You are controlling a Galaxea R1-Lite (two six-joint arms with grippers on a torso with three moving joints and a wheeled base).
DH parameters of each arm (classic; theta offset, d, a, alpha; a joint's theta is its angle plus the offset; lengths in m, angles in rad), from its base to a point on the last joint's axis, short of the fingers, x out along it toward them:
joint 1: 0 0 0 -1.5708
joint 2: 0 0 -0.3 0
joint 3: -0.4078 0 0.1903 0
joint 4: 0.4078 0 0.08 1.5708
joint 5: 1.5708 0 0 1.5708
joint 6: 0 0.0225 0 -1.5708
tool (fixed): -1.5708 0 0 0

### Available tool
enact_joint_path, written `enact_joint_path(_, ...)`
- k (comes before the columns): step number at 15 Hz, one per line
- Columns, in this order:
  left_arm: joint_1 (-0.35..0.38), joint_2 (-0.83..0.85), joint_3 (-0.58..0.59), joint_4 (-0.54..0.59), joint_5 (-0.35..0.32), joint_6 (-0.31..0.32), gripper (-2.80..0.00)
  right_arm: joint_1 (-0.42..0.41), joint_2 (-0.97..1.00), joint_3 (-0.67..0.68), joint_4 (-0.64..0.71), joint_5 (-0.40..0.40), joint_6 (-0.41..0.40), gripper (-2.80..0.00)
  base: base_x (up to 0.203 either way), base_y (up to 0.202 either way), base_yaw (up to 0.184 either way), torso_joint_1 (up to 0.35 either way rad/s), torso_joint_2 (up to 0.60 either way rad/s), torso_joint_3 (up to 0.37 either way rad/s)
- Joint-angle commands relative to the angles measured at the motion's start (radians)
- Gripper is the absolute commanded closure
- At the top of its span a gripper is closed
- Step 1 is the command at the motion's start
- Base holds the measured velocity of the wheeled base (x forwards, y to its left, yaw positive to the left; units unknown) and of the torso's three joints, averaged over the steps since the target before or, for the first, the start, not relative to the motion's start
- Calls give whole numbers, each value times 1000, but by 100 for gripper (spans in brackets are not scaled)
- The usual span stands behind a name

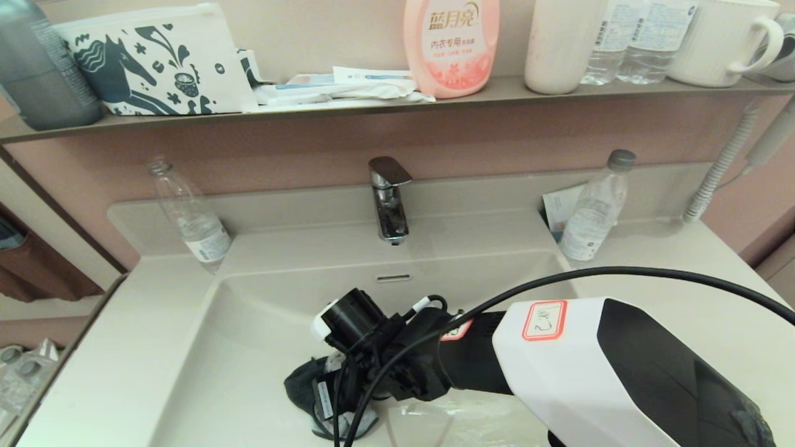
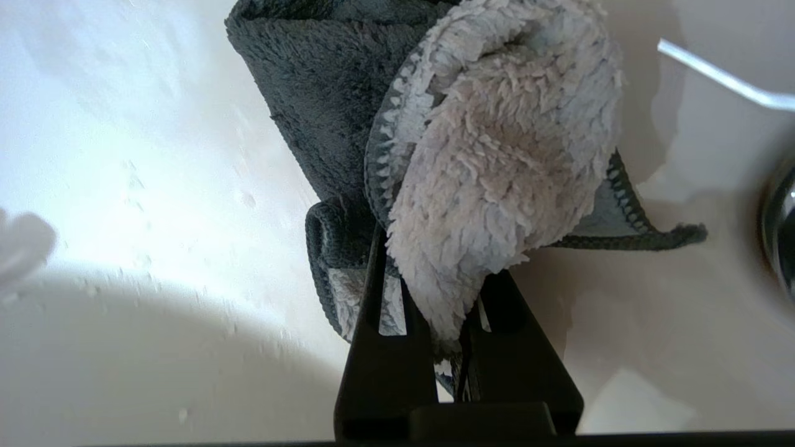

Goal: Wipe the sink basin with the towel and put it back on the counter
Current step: Wipe the sink

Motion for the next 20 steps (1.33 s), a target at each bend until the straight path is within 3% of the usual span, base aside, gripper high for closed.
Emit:
enact_joint_path(1,0,2,0,0,0,0,0,0,17,-6,-23,0,-6,0,0,0,0,0,0,0)
enact_joint_path(7,0,2,0,0,0,0,0,-5,63,-6,-340,-5,-80,0,0,0,0,0,0,0)
enact_joint_path(11,0,2,0,0,0,0,0,-35,71,-6,-346,-141,-134,0,0,0,0,0,0,0)
enact_joint_path(16,0,2,0,0,0,0,0,-86,49,5,-325,-231,-145,0,0,0,0,0,0,0)
enact_joint_path(20,0,2,0,0,0,0,0,-106,0,24,-103,-328,-143,0,0,0,0,0,0,0)
